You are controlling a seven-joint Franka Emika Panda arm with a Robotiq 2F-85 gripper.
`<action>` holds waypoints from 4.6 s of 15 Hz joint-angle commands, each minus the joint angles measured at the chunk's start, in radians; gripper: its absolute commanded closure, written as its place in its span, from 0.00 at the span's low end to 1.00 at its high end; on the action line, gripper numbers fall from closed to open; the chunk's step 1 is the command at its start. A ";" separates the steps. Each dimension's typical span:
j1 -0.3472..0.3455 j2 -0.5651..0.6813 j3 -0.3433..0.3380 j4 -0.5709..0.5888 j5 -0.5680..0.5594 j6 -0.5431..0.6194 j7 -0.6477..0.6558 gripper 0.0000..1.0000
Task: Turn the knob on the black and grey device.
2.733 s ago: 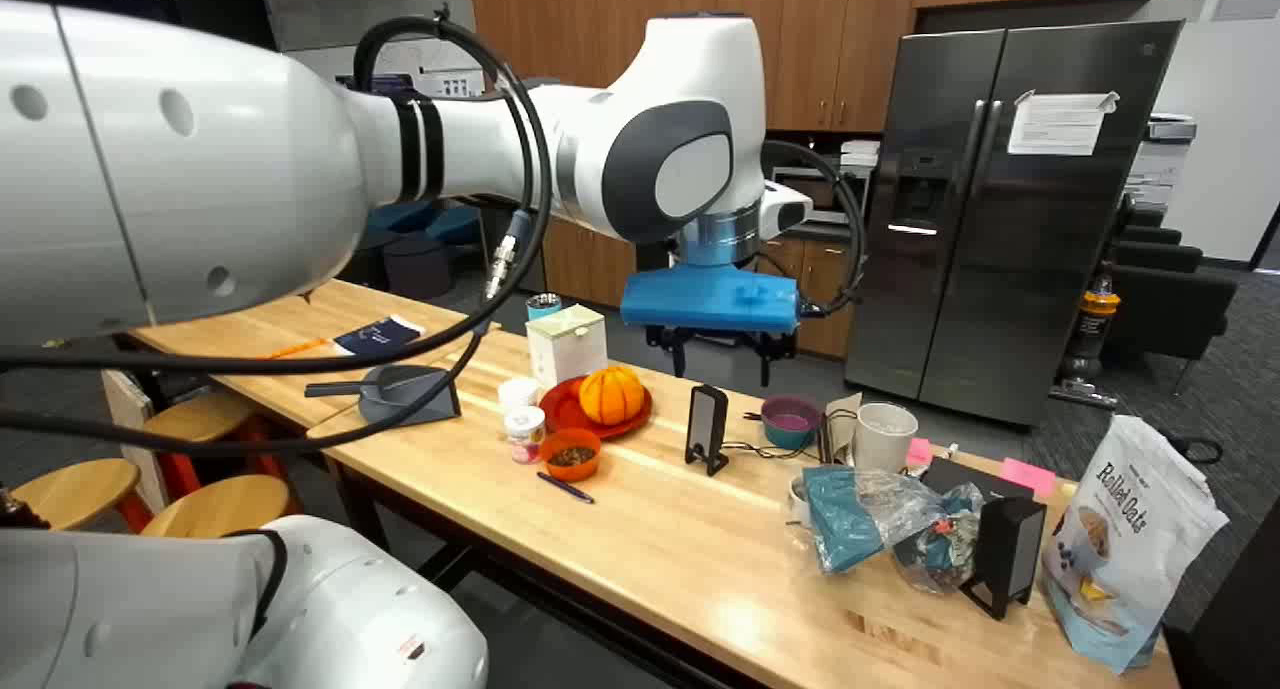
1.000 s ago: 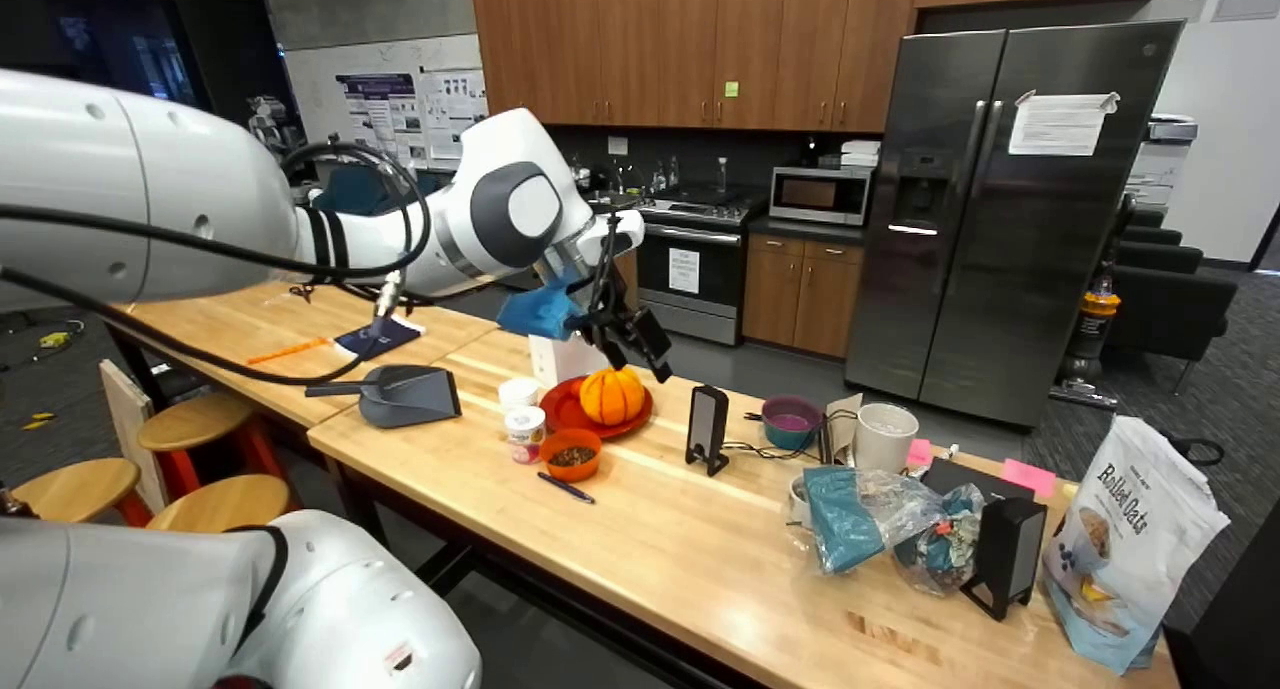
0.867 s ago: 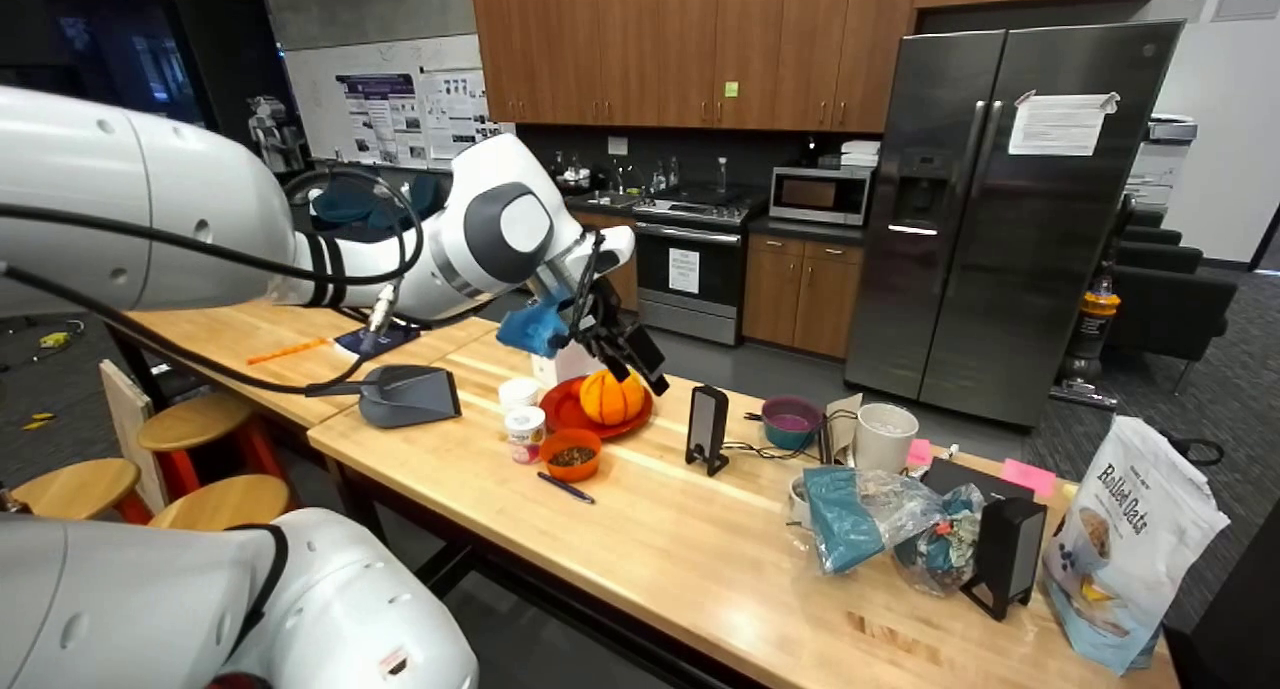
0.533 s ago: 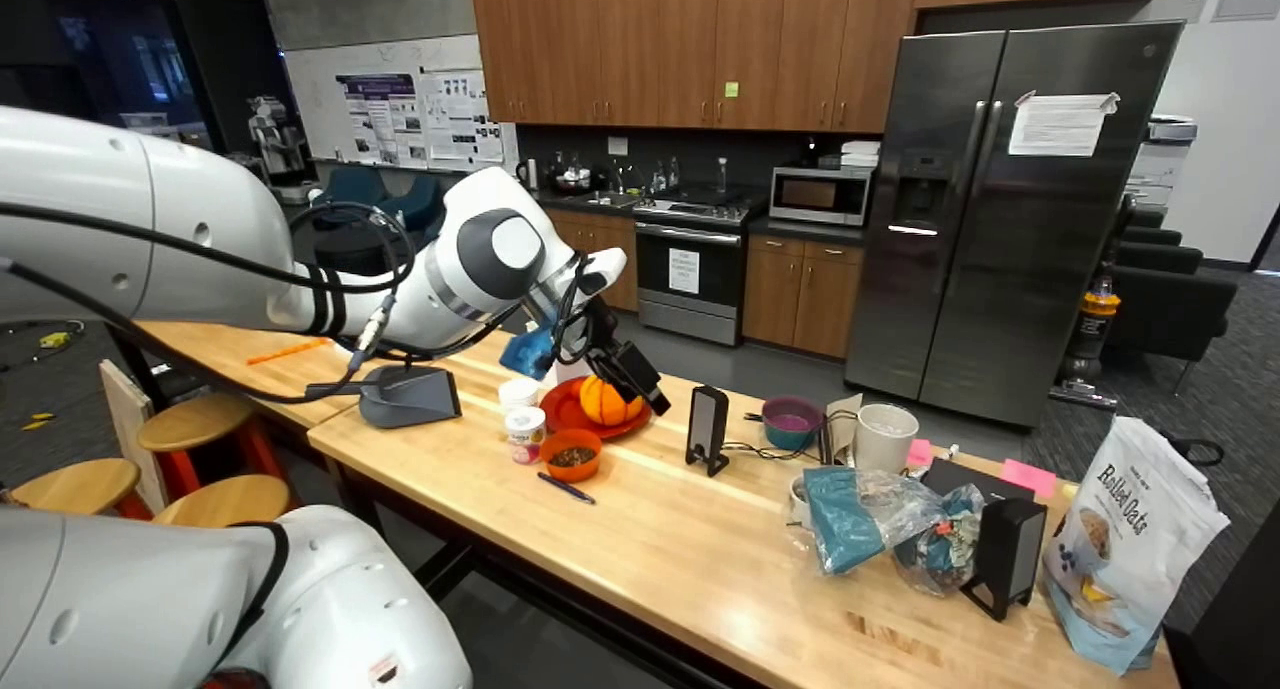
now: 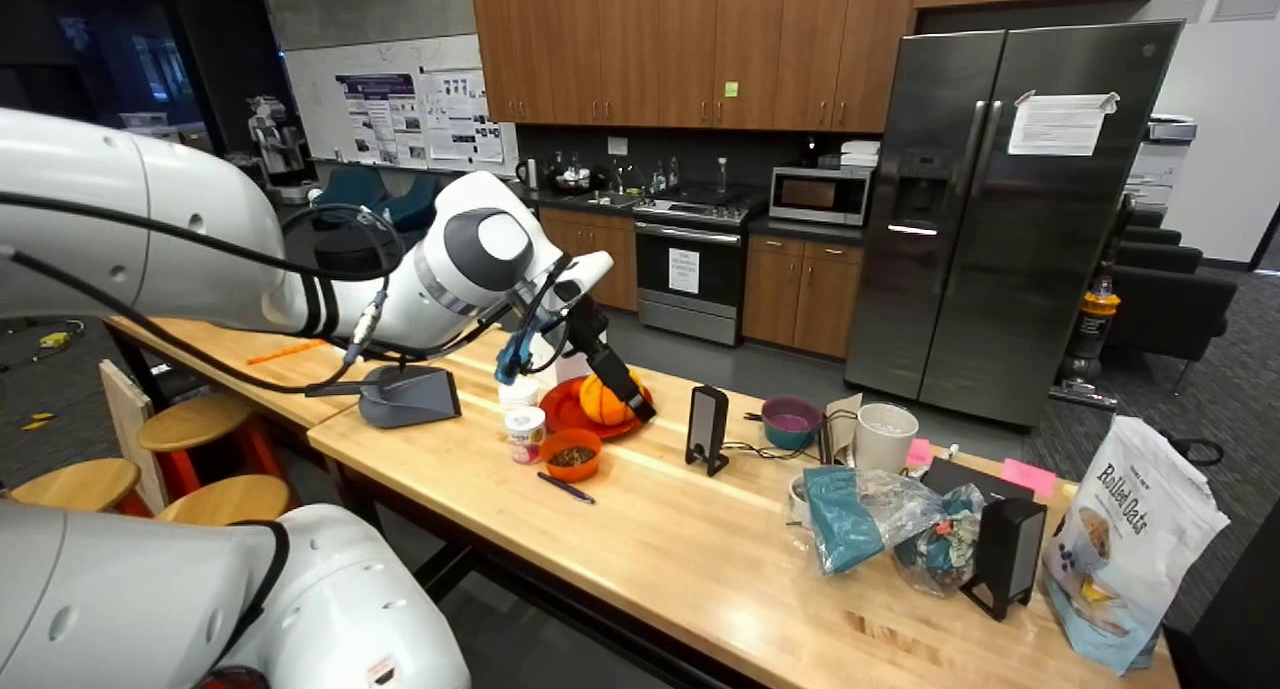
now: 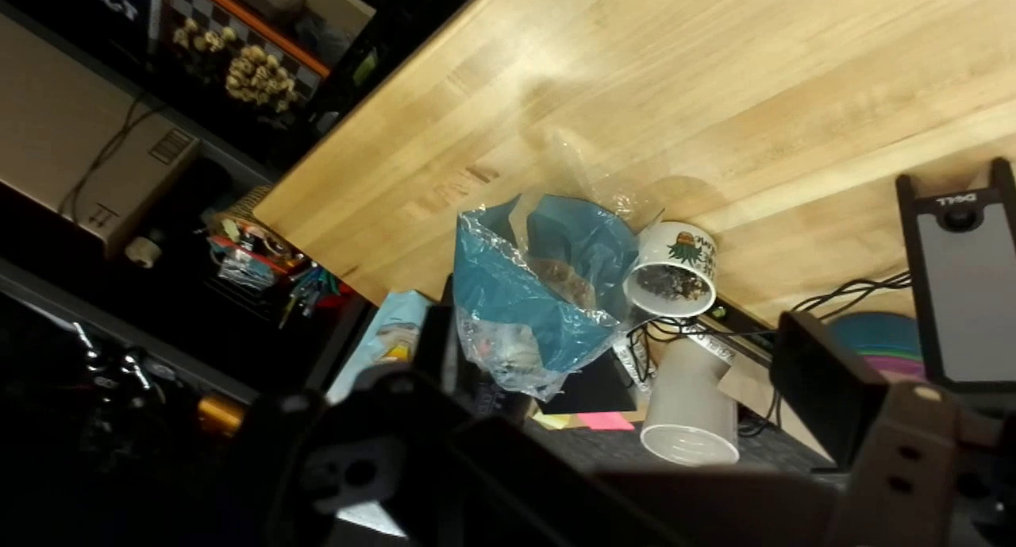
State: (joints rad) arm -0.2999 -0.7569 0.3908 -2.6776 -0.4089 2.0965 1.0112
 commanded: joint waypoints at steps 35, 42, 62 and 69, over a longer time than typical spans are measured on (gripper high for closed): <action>0.378 0.184 -0.203 -0.060 -0.981 -0.084 0.639 0.00; 0.448 0.170 -0.167 -0.111 -1.187 -0.193 0.801 0.00; 0.359 0.872 -0.275 -0.116 -2.037 -0.610 1.070 0.00; 0.344 0.937 -0.289 -0.098 -2.121 -0.615 1.112 0.00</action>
State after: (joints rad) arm 0.0512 0.1693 0.1220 -2.7850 -2.4431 1.4606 2.1029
